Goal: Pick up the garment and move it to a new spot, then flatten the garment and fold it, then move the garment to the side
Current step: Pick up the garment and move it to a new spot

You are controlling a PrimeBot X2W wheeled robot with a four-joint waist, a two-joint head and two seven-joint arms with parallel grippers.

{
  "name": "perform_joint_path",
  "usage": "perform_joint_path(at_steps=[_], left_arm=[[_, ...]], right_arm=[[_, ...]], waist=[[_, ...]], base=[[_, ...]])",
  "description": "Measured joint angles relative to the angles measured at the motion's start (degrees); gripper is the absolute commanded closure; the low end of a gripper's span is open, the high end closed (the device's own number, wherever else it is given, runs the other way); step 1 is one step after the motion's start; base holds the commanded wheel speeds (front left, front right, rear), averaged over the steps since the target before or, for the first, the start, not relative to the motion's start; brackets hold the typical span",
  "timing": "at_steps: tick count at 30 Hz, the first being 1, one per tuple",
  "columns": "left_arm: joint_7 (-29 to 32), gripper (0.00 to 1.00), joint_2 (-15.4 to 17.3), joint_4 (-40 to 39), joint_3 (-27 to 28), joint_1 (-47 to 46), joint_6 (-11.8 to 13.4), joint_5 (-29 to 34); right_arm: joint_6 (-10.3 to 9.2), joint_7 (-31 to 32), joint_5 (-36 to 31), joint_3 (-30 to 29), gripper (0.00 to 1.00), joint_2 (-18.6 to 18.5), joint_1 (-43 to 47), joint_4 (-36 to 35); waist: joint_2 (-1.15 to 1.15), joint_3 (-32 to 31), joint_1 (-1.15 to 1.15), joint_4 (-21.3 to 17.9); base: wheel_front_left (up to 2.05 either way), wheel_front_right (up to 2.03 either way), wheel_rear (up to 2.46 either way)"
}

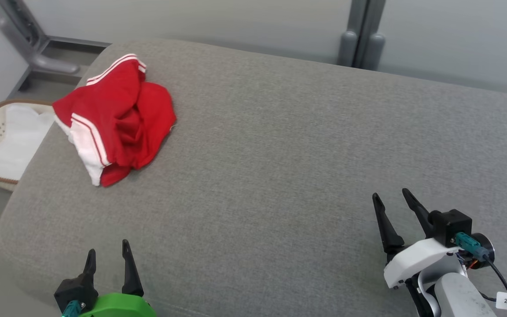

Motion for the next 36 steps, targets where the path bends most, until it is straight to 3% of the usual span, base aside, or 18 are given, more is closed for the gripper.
perform_joint_path(at_steps=[8,14,22,30,36], left_arm=[[0.0,0.0,-0.01,0.36,0.34,0.16,0.03,1.1],[0.0,0.0,-0.02,-0.14,1.11,-0.38,-1.51,-1.49],[0.0,0.0,-0.02,1.79,4.53,-9.6,-4.58,-2.46],[0.01,0.0,0.05,5.48,10.85,-22.73,-8.56,1.62],[0.0,0.0,3.26,10.59,10.68,-32.01,-11.33,5.81]], right_arm=[[-0.01,0.0,0.34,0.25,0.0,0.03,-0.69,-0.09],[-0.01,0.0,-0.55,0.69,0.0,0.03,-1.3,-0.12],[-0.01,0.0,-2.78,1.37,0.0,-0.09,-4.4,-1.29],[0.0,0.0,-3.23,3.25,0.0,-1.71,-9.07,-2.86],[0.0,0.0,-3.2,3.82,0.0,-2.24,-11.46,-3.54]], waist=[[0.0,0.96,0.0,7.11],[0.0,2.71,0.0,9.24],[0.0,7.05,0.0,8.05],[0.0,12.63,0.0,5.16],[0.0,16.76,0.0,2.69]], base=[[0.0,0.0,0.0],[0.0,0.0,0.0],[0.0,0.0,0.0],[0.0,0.0,0.0],[0.0,0.0,0.0]])
